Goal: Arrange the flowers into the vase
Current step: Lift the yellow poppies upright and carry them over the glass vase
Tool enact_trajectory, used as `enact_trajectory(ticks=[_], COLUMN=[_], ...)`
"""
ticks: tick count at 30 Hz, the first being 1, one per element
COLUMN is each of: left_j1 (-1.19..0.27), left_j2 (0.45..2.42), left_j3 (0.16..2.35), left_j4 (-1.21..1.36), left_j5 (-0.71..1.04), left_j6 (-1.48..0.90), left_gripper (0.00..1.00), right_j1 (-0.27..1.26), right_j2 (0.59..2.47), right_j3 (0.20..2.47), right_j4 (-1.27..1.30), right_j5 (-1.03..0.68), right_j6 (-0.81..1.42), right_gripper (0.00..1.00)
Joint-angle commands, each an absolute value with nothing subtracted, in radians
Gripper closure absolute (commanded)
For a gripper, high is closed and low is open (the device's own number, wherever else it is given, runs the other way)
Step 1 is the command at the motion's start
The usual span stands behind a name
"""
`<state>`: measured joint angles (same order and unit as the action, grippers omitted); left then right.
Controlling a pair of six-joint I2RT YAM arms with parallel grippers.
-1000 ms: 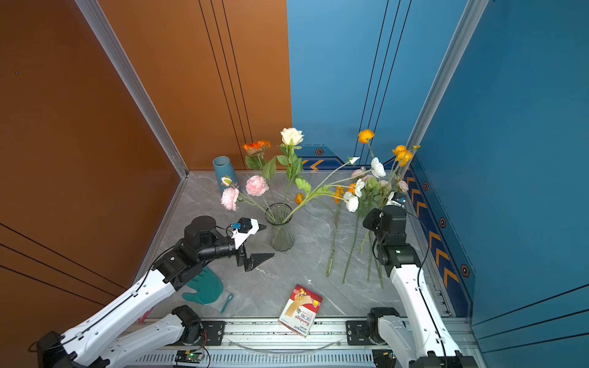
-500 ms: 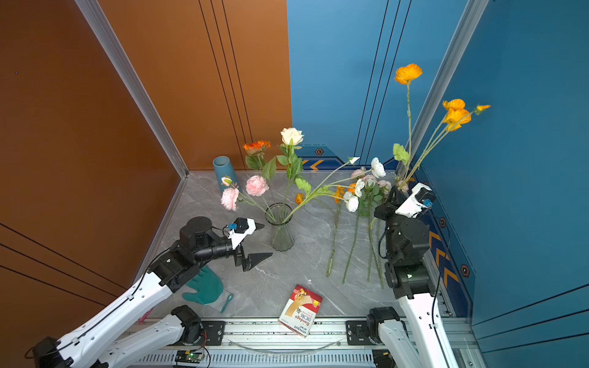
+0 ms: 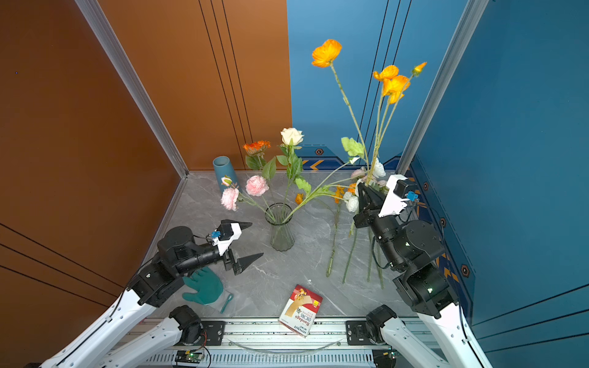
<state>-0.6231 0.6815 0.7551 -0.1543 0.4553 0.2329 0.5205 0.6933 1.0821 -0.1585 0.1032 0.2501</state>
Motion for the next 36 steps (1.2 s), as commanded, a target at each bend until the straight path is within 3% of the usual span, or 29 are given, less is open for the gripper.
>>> enact_trajectory(ticks=[1, 6, 16, 27, 36], left_j1=[-0.627, -0.618, -0.570, -0.532, -0.495], left_j2=[0.650, 0.609, 0.586, 0.584, 0.606], left_j3=[0.723, 0.692, 0.675, 0.655, 0.649], left_j4=[-0.179, -0.196, -0.198, -0.111, -0.067], left_j5=[0.424, 0.399, 0.435, 0.496, 0.555], left_j6=[0.196, 0.183, 0.170, 0.124, 0.086], left_gripper=[0.02, 0.02, 0.02, 0.02, 0.02], right_j1=[0.606, 0.780, 0.959, 0.973, 0.977], right_j2=[0.719, 0.787, 1.070, 1.380, 1.538], right_j3=[1.052, 1.018, 0.968, 0.873, 0.838], right_j4=[-0.052, 0.122, 0.633, 1.231, 1.417], right_j5=[0.037, 0.099, 0.068, 0.225, 0.253], right_j6=[0.206, 0.118, 0.014, -0.143, -0.293], right_gripper=[1.00, 1.00, 1.00, 1.00, 1.00])
